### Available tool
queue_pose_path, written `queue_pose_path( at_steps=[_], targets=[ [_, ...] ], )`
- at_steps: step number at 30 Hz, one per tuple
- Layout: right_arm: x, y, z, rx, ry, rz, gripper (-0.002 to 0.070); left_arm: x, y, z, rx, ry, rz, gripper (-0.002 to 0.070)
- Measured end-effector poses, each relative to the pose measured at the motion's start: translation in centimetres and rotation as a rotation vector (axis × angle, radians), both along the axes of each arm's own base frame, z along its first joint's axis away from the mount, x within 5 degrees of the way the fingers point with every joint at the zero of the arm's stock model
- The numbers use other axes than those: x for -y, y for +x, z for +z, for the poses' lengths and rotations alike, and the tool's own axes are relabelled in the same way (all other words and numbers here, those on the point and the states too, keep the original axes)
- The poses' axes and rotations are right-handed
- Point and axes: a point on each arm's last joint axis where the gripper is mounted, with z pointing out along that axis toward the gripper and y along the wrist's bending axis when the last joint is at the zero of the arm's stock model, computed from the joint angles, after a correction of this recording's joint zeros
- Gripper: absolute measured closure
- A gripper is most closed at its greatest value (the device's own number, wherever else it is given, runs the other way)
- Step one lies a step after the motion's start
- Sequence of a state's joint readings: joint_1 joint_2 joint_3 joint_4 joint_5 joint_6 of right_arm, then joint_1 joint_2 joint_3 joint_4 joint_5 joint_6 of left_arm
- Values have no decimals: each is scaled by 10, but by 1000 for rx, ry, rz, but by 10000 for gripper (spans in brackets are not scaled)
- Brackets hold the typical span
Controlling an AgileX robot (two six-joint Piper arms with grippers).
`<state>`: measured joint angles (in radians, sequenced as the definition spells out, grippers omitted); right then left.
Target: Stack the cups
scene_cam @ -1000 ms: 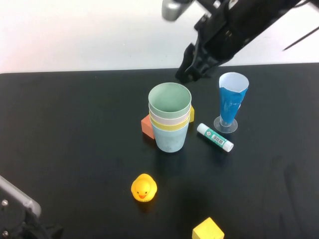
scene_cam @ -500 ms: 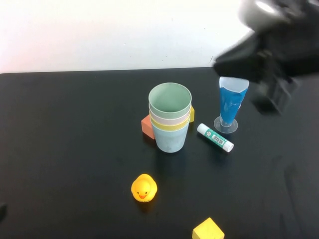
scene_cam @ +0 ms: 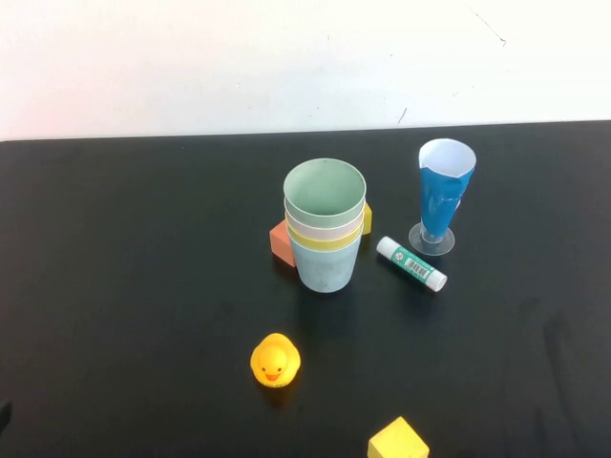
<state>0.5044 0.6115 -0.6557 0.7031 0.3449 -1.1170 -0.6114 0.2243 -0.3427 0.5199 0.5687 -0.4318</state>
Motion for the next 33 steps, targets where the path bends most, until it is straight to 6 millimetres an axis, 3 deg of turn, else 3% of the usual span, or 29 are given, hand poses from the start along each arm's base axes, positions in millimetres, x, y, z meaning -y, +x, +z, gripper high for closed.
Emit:
queue_pose_path(
  at_steps=[7,27,33],
  targets=[
    [10,-15,-17,24,17,-15,678,-1,0,-6,-26,14,10,676],
    [10,-15,-19,32,-14,-16,678,-1,0,-6,-31,17,13,676],
    [16,-5,-32,92,-16,-122,678,-1,0,-6,-31,17,13,676]
  ],
)
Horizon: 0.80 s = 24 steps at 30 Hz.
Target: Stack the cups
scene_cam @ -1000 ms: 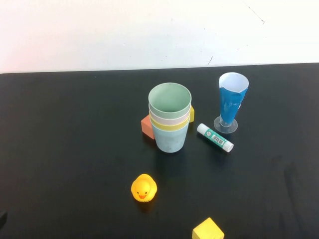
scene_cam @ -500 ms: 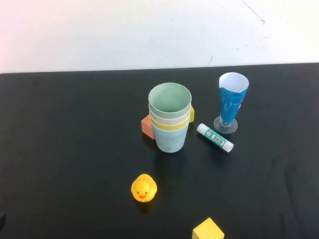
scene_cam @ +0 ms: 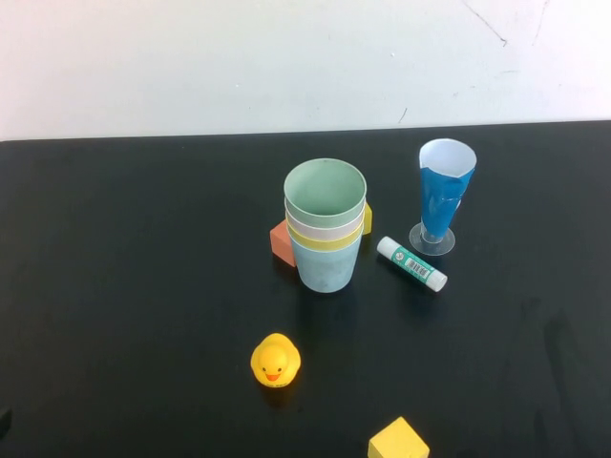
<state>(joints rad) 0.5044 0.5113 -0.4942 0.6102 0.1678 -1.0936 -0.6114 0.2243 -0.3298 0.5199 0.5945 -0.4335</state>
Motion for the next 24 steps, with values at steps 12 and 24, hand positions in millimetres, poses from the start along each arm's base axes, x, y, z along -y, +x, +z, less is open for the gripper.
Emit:
queue_pose_path(
  at_steps=[12,24],
  targets=[
    [39,-21,-78,-237,289,-354,678,0,0,0,0,0,0,676],
    [70,-44,-124,-272,293,-794,678,0,0,0,0,0,0,676]
  ],
)
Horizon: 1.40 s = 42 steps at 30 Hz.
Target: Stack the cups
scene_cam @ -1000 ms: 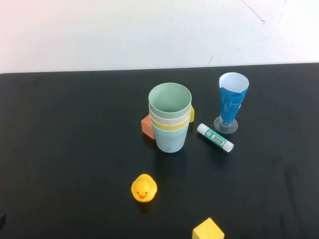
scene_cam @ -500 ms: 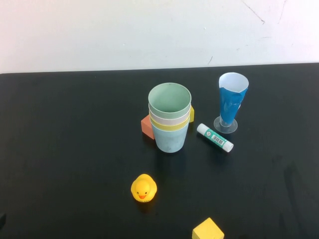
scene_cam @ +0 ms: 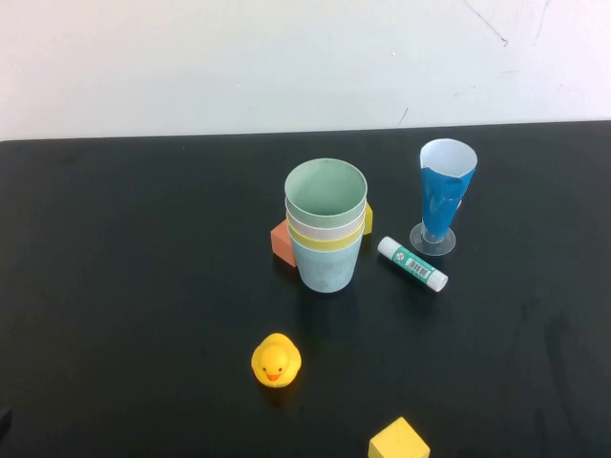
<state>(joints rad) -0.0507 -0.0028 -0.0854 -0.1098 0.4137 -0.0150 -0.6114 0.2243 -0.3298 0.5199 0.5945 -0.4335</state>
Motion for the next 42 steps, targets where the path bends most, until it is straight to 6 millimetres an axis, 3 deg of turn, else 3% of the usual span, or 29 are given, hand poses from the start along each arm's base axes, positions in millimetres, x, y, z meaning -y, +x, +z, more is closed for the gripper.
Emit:
queue_pose_path(
  at_steps=[5,16,42],
  targets=[
    [0,4,-29,-24,17,1,678,0,0,0,0,0,0,676],
    [-5,5,-29,-21,41,91,678,0,0,0,0,0,0,676],
    [-6,5,-30,-22,76,85,678,0,0,0,0,0,0,676]
  ],
)
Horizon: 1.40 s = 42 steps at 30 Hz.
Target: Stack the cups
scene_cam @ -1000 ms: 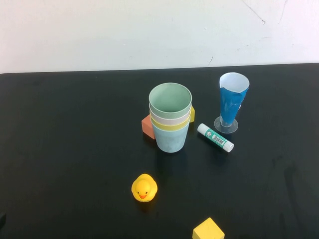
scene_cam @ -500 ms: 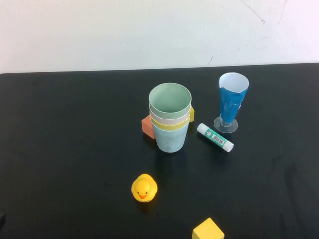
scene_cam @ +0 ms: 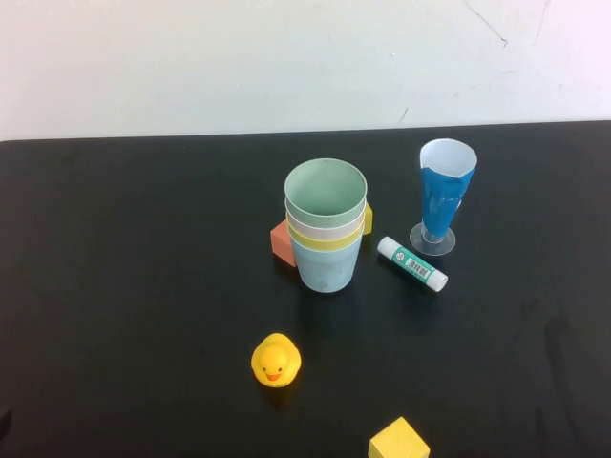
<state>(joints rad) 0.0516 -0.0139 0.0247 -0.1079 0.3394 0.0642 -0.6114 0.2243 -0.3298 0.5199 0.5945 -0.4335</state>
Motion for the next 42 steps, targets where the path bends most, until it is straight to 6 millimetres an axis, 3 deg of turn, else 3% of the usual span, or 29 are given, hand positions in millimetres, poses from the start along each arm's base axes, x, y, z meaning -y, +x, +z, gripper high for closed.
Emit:
queue_pose_path(
  at_steps=[5,12,21,27,42],
  targets=[
    [0,0,0,0,-1,0,678,1,0,0,-10,-14,-3,676],
    [0,0,0,0,-1,0,678,7,-6,-14,-160,-198,17,676],
    [0,0,0,0,-2,1,678,-5,-8,-50,76,-191,204,676],
    [0,0,0,0,-2,1,678,-9,-7,-80,99,-206,312,676],
    [0,0,0,0,-3,1,678,-5,-8,-85,54,-207,267,676]
  ],
)
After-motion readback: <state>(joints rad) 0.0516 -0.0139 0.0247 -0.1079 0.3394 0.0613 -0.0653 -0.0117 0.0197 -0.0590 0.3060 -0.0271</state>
